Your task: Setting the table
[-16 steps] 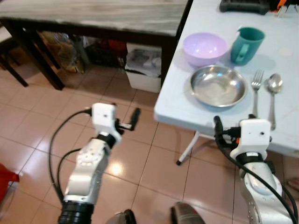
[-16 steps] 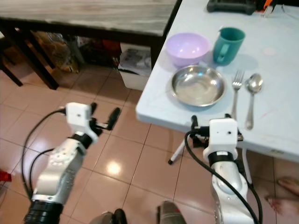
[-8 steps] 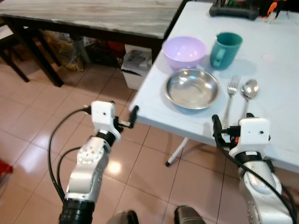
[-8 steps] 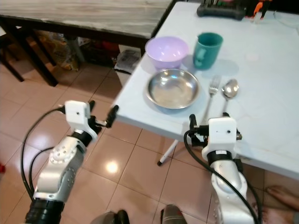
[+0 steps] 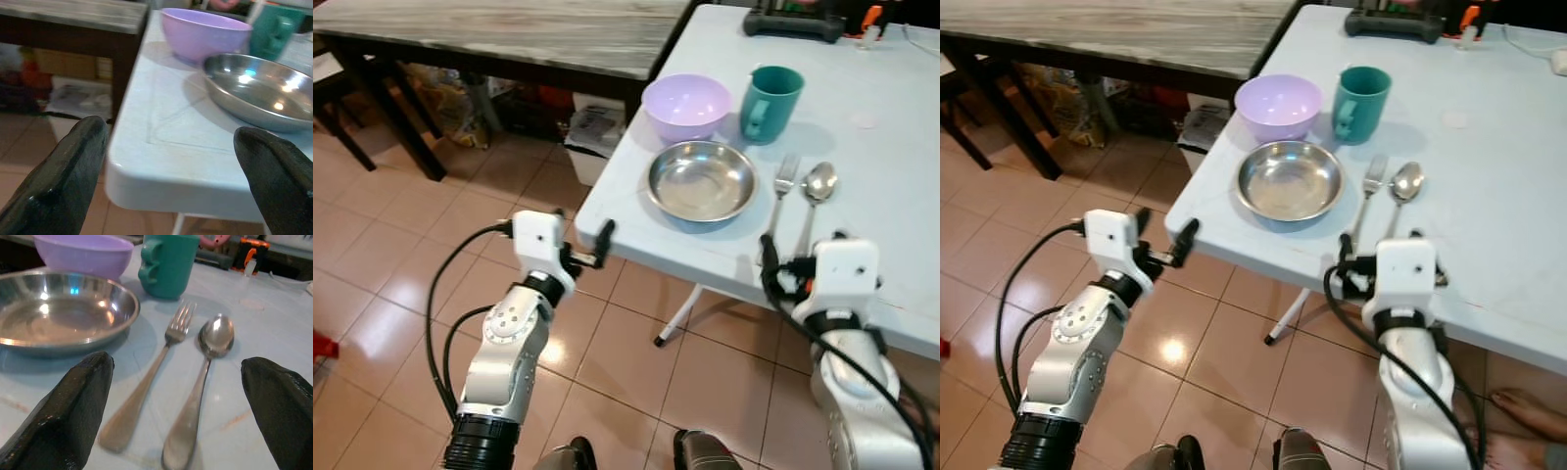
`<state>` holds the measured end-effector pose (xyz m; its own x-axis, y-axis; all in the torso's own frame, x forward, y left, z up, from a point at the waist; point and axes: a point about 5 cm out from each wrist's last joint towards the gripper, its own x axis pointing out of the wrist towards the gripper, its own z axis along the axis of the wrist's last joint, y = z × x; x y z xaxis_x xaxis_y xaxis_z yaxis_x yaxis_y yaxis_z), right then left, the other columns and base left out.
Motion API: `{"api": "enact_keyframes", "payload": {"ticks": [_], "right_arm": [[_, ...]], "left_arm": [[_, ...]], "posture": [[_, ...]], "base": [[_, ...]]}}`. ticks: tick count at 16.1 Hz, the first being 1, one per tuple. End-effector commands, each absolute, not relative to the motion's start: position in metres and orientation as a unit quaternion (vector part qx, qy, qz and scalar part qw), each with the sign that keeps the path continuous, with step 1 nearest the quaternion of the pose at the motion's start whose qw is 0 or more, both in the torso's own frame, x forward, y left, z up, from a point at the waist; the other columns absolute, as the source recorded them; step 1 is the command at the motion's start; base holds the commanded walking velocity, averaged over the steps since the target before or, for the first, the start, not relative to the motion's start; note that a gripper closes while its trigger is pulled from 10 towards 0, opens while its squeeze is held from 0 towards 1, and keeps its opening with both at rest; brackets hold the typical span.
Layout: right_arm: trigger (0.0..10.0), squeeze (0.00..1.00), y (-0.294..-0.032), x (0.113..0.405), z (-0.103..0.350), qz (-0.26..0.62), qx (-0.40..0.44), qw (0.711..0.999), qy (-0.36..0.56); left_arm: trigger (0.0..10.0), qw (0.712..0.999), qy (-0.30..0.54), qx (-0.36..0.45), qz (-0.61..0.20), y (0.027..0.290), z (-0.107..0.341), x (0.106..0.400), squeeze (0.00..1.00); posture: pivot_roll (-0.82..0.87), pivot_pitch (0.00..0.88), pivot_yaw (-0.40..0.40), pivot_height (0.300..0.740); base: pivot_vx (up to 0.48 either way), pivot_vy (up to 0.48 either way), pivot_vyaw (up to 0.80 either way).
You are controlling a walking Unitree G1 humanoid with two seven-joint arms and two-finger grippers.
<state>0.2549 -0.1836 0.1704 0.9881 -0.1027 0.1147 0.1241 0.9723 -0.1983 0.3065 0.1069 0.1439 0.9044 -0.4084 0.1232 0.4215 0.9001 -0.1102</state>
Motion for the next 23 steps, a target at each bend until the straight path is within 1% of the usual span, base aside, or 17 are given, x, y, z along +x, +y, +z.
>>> {"api": "enact_keyframes", "payload": {"ticks": [1, 4, 7, 9, 11, 13, 14, 16, 17, 20, 23], "right_arm": [[10.0, 0.00, -0.184, 0.253, 0.168, -0.047, -0.075, 0.996, -0.030], [10.0, 0.00, -0.187, 0.255, 0.170, -0.039, -0.055, 0.997, -0.028], [10.0, 0.00, -0.185, 0.275, 0.179, -0.022, -0.033, 0.999, -0.031], [10.0, 0.00, -0.183, 0.287, 0.187, -0.013, -0.023, 0.999, -0.038], [10.0, 0.00, -0.180, 0.303, 0.193, -0.005, -0.003, 1.000, -0.027], [10.0, 0.00, -0.177, 0.307, 0.195, -0.003, 0.001, 1.000, -0.027], [10.0, 0.00, -0.173, 0.312, 0.198, 0.002, -0.002, 0.999, -0.034], [10.0, 0.00, -0.170, 0.317, 0.202, 0.005, 0.024, 0.999, -0.041], [10.0, 0.00, -0.170, 0.322, 0.206, -0.003, 0.015, 0.999, -0.041], [10.0, 0.00, -0.162, 0.330, 0.208, 0.025, 0.050, 0.998, -0.018], [10.0, 0.00, -0.157, 0.337, 0.207, 0.026, 0.063, 0.998, -0.004]], "left_arm": [[10.0, 0.969, -0.055, -0.046, -0.238, 0.104, 0.145, 0.304, 0.00], [10.0, 0.965, -0.057, -0.040, -0.252, 0.100, 0.144, 0.304, 0.00], [10.0, 0.955, -0.063, -0.030, -0.290, 0.089, 0.145, 0.303, 0.00], [10.0, 0.947, -0.070, -0.014, -0.312, 0.086, 0.147, 0.301, 0.00], [10.0, 0.943, -0.066, -0.013, -0.327, 0.089, 0.146, 0.298, 0.00], [10.0, 0.938, -0.068, -0.002, -0.340, 0.090, 0.146, 0.296, 0.00], [10.0, 0.934, -0.065, 0.008, -0.351, 0.093, 0.145, 0.293, 0.00], [10.0, 0.930, -0.063, 0.012, -0.362, 0.095, 0.144, 0.290, 0.00], [10.0, 0.927, -0.063, 0.020, -0.369, 0.095, 0.144, 0.288, 0.00], [10.0, 0.928, -0.064, 0.021, -0.368, 0.096, 0.146, 0.288, 0.00], [10.0, 0.928, -0.062, 0.018, -0.367, 0.095, 0.145, 0.286, 0.00]], "posture": [[-0.34, 0.217, 0.078, 0.740], [-0.35, 0.220, 0.075, 0.740], [-0.35, 0.236, 0.075, 0.740], [-0.34, 0.246, 0.075, 0.740], [-0.33, 0.266, 0.072, 0.740], [-0.32, 0.272, 0.069, 0.740], [-0.31, 0.290, 0.066, 0.740], [-0.31, 0.300, 0.067, 0.740], [-0.30, 0.310, 0.067, 0.740], [-0.30, 0.322, 0.067, 0.740], [-0.30, 0.324, 0.061, 0.740]], "base": [[0.000, 0.000, 0.00], [0.000, 0.000, 0.00], [0.000, 0.000, 0.00], [0.000, 0.000, 0.00], [0.000, 0.000, 0.00], [0.000, 0.000, 0.00], [0.000, 0.000, 0.00], [0.000, 0.000, 0.00], [0.000, 0.000, 0.00], [0.000, 0.000, 0.00], [0.000, 0.000, 0.00]]}}
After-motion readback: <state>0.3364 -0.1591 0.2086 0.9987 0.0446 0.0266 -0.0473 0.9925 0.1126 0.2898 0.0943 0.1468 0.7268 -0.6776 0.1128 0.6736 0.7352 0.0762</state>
